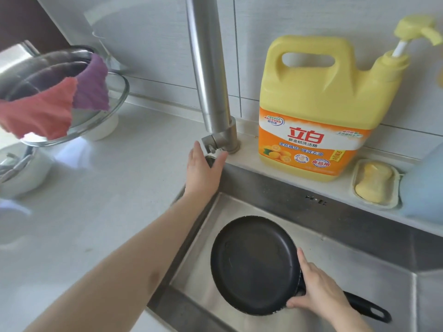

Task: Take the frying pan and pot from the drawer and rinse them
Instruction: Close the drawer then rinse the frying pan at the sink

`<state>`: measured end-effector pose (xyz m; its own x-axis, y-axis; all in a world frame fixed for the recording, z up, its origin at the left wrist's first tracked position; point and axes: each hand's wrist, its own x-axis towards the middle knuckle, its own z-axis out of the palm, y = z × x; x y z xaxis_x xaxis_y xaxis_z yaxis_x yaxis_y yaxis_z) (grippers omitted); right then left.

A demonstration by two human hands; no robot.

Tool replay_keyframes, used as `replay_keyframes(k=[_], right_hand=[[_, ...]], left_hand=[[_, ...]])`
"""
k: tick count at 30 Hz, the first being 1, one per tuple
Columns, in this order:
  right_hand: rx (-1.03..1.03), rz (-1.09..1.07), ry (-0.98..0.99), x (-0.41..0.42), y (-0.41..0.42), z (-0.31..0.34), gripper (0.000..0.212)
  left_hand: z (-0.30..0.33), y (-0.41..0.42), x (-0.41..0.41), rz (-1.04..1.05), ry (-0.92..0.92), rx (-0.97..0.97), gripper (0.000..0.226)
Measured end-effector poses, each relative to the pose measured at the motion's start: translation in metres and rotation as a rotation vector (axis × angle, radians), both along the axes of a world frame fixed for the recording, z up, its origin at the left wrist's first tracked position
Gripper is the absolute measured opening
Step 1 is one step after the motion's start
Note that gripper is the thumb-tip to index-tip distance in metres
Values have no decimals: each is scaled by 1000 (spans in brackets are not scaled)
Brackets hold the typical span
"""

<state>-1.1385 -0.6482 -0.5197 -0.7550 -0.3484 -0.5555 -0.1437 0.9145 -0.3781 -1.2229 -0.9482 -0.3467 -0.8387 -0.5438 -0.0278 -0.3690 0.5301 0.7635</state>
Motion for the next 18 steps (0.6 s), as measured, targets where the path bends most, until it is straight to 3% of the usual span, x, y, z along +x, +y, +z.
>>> replay_keyframes(k=[3, 5, 18], right_hand=[[54, 37, 69, -2, -1, 0, 141], [78, 55, 69, -2, 0, 1, 138], [-14, -29, 51, 7, 4, -4, 126]], left_hand=[[7, -2, -15, 56, -31, 7, 39], [6, -2, -18, 62, -3, -2, 27], [3, -1, -22, 84, 20, 58, 26]])
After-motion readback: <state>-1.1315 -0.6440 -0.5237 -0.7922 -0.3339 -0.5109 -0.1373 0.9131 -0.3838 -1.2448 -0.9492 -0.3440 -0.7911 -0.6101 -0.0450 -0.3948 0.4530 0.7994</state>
